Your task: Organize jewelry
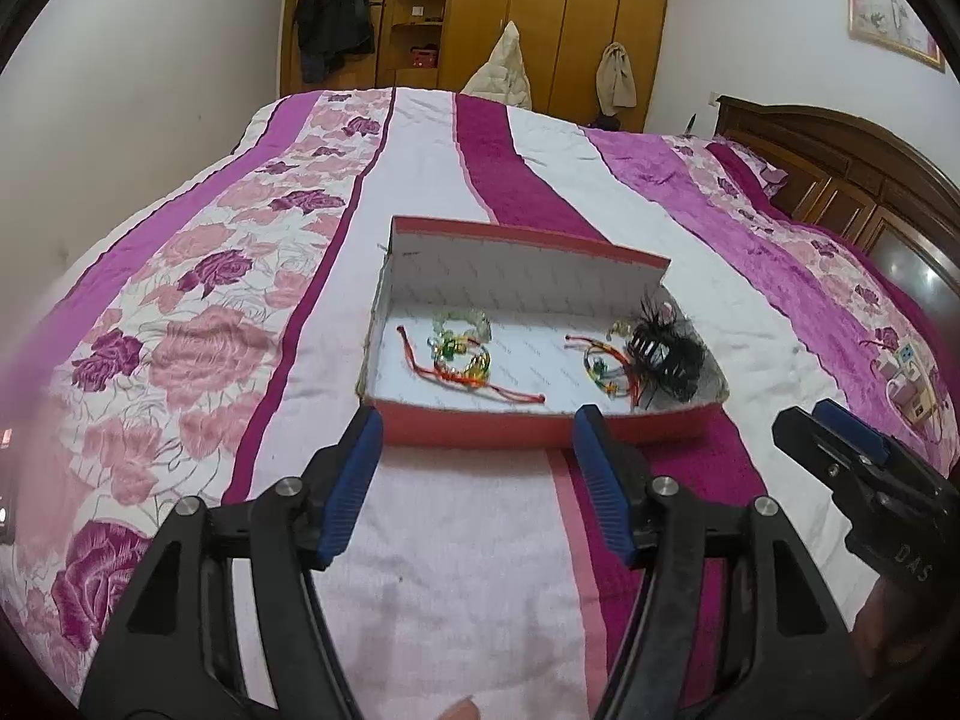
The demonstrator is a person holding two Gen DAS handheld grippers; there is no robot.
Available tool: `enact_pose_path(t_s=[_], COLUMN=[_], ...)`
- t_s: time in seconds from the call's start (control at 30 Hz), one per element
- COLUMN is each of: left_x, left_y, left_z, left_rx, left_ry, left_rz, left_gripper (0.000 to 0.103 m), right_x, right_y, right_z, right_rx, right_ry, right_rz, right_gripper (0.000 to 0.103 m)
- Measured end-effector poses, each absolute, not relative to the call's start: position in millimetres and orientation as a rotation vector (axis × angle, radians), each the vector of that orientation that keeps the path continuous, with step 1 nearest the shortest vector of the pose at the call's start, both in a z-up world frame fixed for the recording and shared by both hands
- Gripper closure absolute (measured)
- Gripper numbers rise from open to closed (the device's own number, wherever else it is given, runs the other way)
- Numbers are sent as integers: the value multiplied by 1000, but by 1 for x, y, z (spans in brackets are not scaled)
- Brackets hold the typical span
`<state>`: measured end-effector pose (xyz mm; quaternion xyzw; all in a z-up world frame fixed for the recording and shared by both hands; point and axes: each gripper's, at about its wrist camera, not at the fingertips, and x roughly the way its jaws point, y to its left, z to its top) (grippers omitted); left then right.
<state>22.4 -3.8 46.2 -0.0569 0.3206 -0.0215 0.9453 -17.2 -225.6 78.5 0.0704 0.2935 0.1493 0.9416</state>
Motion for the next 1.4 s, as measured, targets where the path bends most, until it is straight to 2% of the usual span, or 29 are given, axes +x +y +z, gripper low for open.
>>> enact_pose_path(t_s=[1.4], left_x=[7], left_y=[-19], left_z=[35], left_rx=[-103], left_ry=[662], left_rz=[-38], left_gripper=[45], right_x=[-36], right_y=[-241], right_z=[57], right_rx=[161], right_ry=[632], right_rz=[269], right_gripper=[31])
